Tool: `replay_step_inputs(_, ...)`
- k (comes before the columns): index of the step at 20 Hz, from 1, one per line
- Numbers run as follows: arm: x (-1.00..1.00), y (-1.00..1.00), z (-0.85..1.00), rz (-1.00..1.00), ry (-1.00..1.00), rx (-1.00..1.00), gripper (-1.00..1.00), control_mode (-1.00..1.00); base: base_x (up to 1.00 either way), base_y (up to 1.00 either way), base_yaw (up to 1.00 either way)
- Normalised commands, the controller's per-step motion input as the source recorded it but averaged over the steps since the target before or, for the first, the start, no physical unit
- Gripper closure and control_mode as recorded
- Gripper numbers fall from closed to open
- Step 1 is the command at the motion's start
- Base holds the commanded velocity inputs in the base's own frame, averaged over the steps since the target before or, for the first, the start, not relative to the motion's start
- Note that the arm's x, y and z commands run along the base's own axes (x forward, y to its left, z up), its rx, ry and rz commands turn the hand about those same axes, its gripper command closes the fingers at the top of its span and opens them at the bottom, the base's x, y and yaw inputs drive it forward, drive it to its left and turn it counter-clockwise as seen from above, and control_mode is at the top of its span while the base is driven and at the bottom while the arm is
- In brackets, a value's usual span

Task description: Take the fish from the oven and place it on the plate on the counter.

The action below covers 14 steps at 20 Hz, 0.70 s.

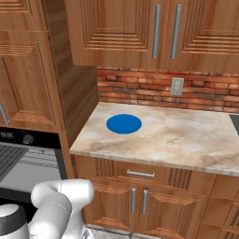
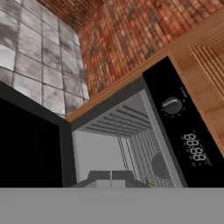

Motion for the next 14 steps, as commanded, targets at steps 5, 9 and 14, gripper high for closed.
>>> replay_step_inputs(5,0.38,0.00,0.05,-0.05,0.04,0.00,1.00,-1.00,0.00,0.00,0.00)
replay_step_inputs(9,0.12,0.00,-0.25,-0.01,-0.01,-0.02,1.00,-1.00,0.00,0.00,0.00)
replay_step_inputs(14,0.00,0.20,-0.08,-0.01,-0.09,-0.14,1.00,-1.00,0.00,0.00,0.00)
